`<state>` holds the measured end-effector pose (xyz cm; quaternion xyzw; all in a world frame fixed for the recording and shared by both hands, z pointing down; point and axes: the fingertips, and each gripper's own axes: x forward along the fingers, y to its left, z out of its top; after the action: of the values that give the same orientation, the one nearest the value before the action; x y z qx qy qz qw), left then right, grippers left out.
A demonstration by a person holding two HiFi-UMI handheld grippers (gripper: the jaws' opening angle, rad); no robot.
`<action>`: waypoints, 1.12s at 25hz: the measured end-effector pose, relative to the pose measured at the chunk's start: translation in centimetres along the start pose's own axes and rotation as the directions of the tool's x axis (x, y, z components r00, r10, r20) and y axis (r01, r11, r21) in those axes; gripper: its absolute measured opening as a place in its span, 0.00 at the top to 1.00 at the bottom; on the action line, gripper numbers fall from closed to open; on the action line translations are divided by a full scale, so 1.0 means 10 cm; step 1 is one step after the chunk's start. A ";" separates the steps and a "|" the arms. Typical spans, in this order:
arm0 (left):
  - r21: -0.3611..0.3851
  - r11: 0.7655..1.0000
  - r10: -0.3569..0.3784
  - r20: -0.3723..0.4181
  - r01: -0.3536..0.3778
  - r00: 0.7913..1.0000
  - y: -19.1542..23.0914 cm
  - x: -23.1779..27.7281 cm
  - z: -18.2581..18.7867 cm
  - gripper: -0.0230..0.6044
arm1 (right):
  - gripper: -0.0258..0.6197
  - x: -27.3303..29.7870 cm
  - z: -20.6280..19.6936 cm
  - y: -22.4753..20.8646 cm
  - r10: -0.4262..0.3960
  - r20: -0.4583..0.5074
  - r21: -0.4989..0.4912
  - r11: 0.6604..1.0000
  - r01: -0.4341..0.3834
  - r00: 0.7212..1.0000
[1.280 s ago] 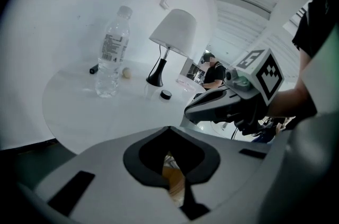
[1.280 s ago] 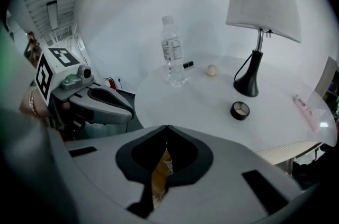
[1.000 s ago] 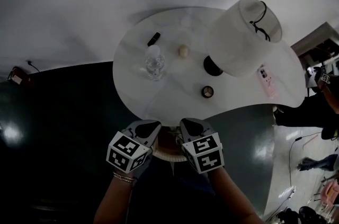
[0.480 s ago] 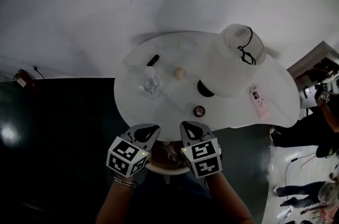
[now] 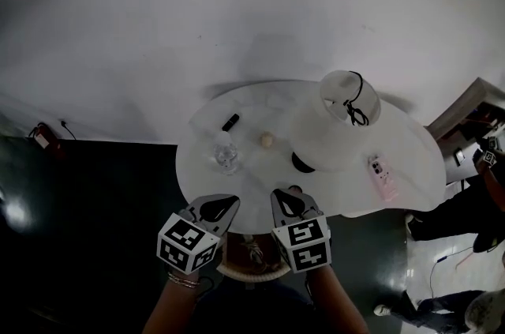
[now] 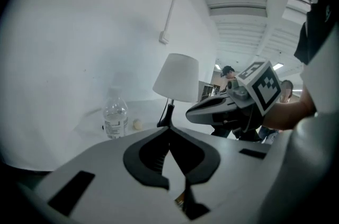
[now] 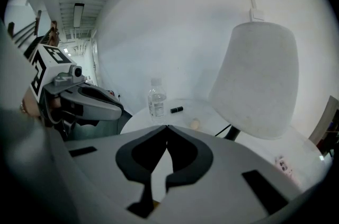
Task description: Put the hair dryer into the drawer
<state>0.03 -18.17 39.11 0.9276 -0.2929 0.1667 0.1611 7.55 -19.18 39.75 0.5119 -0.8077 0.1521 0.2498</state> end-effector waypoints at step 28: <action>0.165 0.972 0.138 0.187 -0.169 0.973 0.51 -0.29 1.03 0.95 | 0.93 -0.42 1.19 -0.47 -0.055 0.288 -0.007 0.998 0.059 0.956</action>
<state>-3.00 -24.77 29.78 0.9238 -0.3607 0.1228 0.0371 10.37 -23.98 27.49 0.5498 -0.8214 0.0625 0.1379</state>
